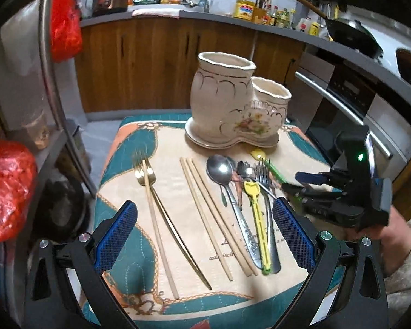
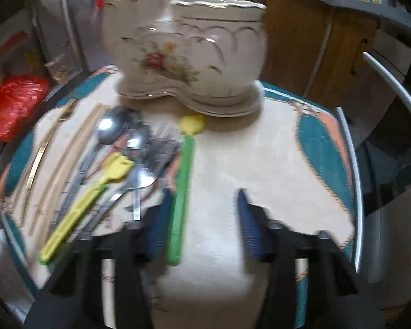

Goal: Organize utensils

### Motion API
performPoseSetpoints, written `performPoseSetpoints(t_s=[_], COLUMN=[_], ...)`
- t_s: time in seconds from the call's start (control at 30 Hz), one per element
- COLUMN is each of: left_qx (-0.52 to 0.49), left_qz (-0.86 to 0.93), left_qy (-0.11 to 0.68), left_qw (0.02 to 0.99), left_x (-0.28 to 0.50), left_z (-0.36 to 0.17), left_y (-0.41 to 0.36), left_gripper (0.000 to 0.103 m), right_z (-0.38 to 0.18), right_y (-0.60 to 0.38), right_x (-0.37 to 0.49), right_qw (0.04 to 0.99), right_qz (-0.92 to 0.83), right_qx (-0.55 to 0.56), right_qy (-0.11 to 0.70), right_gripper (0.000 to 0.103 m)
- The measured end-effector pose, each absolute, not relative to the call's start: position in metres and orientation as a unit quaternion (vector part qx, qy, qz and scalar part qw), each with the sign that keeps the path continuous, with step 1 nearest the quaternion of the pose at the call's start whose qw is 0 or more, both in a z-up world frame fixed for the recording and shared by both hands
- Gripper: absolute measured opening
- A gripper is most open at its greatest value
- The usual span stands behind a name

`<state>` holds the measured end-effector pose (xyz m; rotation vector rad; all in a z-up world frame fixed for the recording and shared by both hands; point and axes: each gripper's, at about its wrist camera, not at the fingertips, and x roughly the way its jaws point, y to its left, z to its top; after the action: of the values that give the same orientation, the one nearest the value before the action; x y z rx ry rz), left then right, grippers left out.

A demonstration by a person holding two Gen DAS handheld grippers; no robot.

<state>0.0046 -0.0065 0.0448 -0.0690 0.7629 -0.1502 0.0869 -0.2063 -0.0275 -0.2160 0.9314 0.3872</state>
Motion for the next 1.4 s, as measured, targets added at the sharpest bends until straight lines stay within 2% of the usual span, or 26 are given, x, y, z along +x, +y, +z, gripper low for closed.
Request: performPoseSetpoints(t_s=[0.1,0.3,0.33,0.37,0.4,0.47,0.53,0.6,0.67,0.93,1.07,1.4], left_qx=[-0.033,-0.058,-0.061,-0.061,-0.059,-0.05,-0.036,-0.022,-0.004,-0.003,0.031,0.01], left_qz=[-0.073,-0.074,-0.074,-0.072,-0.07,-0.058,-0.051,-0.039,-0.034,-0.078,-0.06,-0.054], left_qy=[0.376,0.397,0.399,0.399,0.397,0.391,0.384,0.375,0.363,0.333,0.316,0.331], left_qw=[0.923,0.913,0.912,0.912,0.913,0.917,0.921,0.926,0.931,0.94,0.946,0.942], left_x=[0.004,0.007,0.008,0.008,0.008,0.008,0.01,0.01,0.007,-0.002,-0.002,0.006], left_z=[0.041,0.029,0.027,0.027,0.027,0.028,0.03,0.033,0.039,0.052,0.054,0.048], left_y=[-0.007,0.0,0.001,0.001,0.001,0.003,0.004,0.005,0.002,-0.008,-0.015,-0.007], left_gripper=[0.098,0.098,0.098,0.098,0.098,0.098,0.098,0.098,0.098,0.098,0.098,0.098], right_z=[-0.024,-0.019,-0.018,-0.013,-0.007,0.005,0.019,0.027,0.034,0.042,0.041,0.04], right_y=[-0.214,-0.222,-0.221,-0.223,-0.225,-0.229,-0.228,-0.225,-0.219,-0.195,-0.202,-0.214], right_x=[0.08,0.048,0.044,0.037,0.035,0.031,0.027,0.024,0.021,-0.001,0.002,0.011], right_qw=[0.867,0.856,0.854,0.861,0.868,0.882,0.895,0.901,0.909,0.938,0.941,0.939], right_qz=[0.175,0.181,0.184,0.178,0.172,0.167,0.167,0.17,0.178,0.157,0.16,0.167], right_qx=[-0.072,-0.022,-0.018,-0.023,-0.03,-0.041,-0.058,-0.072,-0.075,-0.125,-0.094,-0.042], right_qy=[0.462,0.484,0.485,0.476,0.465,0.438,0.409,0.392,0.37,0.283,0.281,0.299], right_gripper=[0.01,0.01,0.013,0.024,0.055,0.077,0.077,0.091,0.098,0.098,0.098,0.098])
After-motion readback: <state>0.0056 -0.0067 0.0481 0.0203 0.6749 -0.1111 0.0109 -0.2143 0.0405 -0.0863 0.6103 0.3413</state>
